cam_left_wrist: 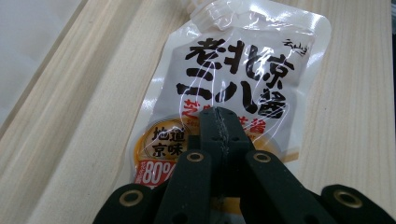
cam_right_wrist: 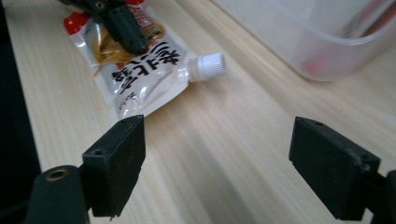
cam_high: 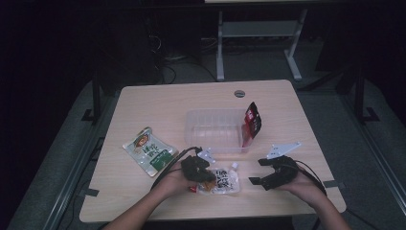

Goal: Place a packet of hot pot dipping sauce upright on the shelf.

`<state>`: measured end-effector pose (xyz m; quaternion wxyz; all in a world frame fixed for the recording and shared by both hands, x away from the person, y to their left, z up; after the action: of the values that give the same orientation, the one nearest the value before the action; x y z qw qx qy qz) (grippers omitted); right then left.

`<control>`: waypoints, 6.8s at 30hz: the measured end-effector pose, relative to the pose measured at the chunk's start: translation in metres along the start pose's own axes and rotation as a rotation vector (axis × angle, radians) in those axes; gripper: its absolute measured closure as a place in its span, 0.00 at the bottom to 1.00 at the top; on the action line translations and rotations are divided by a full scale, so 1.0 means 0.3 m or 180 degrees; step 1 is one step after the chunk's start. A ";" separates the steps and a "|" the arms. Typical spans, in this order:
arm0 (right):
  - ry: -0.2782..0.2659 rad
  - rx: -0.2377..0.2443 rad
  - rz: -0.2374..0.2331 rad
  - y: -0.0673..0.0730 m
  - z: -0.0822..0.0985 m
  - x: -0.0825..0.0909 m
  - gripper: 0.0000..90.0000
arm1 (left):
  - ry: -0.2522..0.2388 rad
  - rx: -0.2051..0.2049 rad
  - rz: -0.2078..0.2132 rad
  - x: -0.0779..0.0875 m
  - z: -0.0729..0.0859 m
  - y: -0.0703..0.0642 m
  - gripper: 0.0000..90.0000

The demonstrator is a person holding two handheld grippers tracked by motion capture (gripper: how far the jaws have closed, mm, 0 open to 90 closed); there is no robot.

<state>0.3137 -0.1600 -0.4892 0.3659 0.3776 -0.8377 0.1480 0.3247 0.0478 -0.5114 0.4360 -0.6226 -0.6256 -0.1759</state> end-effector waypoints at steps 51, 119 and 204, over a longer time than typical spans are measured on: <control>0.0268 -0.0277 -0.0727 0.181 -0.066 -0.188 0.78 | -0.0030 0.0035 0.0000 0.001 0.004 -0.002 1.00; -0.0860 0.0070 -0.1115 0.200 -0.277 0.055 1.00 | -0.0454 -0.0136 0.0301 0.059 -0.028 -0.117 1.00; -0.0933 0.0411 -0.0659 -0.002 -0.816 -0.129 1.00 | -0.0631 0.0239 -0.0113 0.259 0.245 -0.067 0.17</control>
<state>0.4542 -0.0118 -0.3486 0.2281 0.5020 -0.8274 0.1064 0.2941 0.1493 -0.4865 0.3918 -0.6090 -0.6827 -0.0976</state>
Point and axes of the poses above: each handheld gripper's, and its own axes: x roughly backward along the jaws, z roughly out of its underside, y roughly to its left, the point moved 7 cm from there along -x, roughly forward along the jaws, and after that the axes turned 12 degrees about z, right-handed, at the moved point
